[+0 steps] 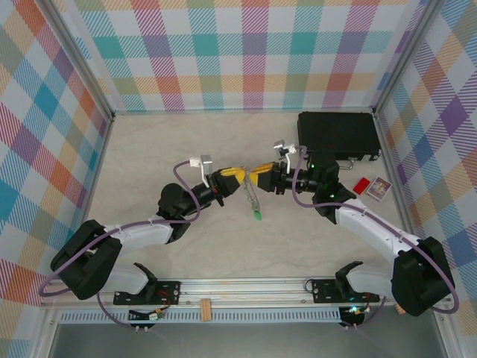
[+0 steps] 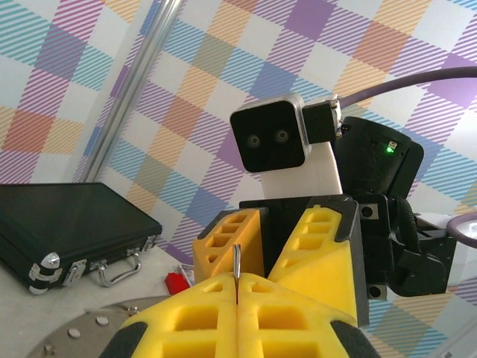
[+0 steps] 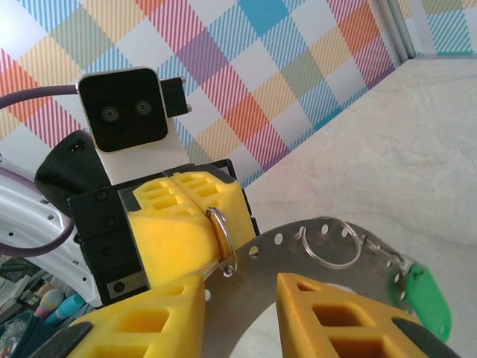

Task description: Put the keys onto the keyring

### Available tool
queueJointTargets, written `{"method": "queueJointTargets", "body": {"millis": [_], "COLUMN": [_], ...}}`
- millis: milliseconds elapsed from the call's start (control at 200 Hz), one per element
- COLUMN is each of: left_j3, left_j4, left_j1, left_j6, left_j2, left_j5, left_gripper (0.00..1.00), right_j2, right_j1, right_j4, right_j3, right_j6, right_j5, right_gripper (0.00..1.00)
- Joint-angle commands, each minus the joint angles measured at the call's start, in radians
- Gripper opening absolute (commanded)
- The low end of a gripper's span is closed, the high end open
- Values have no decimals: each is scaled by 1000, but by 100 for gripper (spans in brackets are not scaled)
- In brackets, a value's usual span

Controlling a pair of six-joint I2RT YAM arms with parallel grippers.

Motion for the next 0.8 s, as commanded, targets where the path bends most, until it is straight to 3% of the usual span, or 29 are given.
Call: {"method": "queueJointTargets", "body": {"millis": [0,795], "left_j3": [35,61], "left_j4": [71,70], "left_j1": [4,3], "left_j6": [-26,-63], "left_j2": [-23,-15], "left_j5": [28,78], "left_gripper": [0,0], "right_j2": [-8,37], "right_j1": [-6,-7], "right_j4": [50,53], "right_j3": [32,75], "right_j6": [11,27], "right_j5": [-26,-77], "right_gripper": [31,24]}}
